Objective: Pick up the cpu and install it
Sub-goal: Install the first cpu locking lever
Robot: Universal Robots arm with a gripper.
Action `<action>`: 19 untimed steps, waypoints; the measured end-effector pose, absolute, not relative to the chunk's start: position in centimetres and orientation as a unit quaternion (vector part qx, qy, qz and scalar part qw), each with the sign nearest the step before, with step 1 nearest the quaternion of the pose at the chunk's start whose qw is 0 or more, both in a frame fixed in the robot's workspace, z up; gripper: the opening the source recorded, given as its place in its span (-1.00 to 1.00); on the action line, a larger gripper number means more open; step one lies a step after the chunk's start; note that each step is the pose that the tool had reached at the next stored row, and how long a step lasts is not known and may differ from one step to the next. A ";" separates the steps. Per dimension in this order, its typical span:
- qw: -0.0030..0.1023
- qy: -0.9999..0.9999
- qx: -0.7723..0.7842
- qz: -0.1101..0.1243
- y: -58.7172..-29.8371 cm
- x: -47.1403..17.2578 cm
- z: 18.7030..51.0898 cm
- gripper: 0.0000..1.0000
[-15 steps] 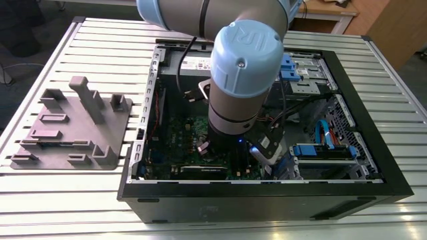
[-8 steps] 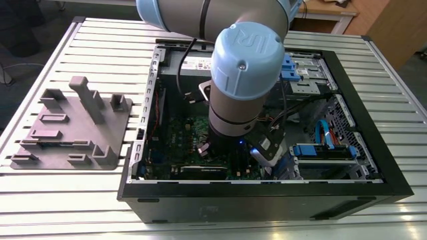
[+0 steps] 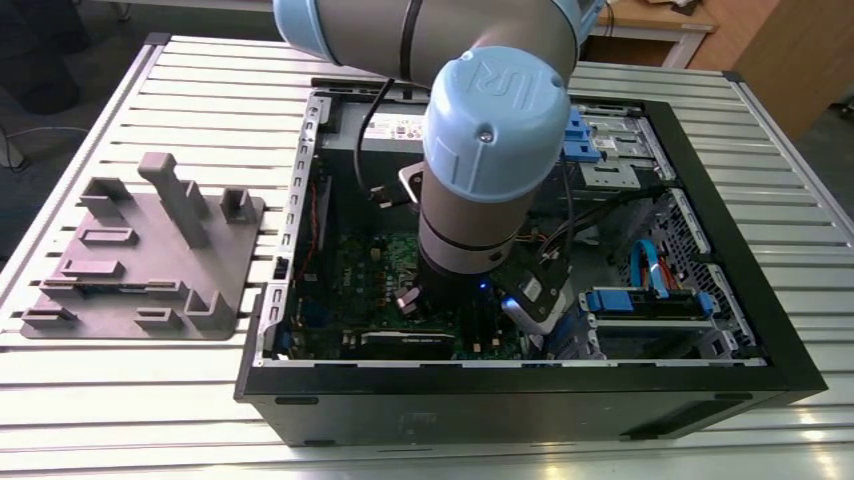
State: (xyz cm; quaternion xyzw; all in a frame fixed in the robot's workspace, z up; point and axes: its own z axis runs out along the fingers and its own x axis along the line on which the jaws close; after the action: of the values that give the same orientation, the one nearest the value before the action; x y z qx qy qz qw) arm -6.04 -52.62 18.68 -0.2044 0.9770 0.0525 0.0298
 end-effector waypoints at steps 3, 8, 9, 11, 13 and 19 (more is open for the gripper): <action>0.030 0.977 -0.204 0.053 -52.6 -6.1 18.7 -0.79; 0.030 0.977 -0.204 0.053 -52.6 -6.2 18.9 -0.79; 0.030 0.977 -0.203 0.053 -52.6 -6.2 19.0 -0.79; 0.030 0.977 -0.203 0.053 -52.6 -6.2 19.2 -0.79; 0.030 0.977 -0.203 0.053 -52.6 -6.2 19.6 -0.79; 0.030 0.977 -0.202 0.053 -52.6 -6.2 21.1 -0.79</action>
State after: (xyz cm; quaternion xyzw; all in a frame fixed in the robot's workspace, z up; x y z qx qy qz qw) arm -6.19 -52.63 21.08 -0.2024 0.9774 0.0528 0.0299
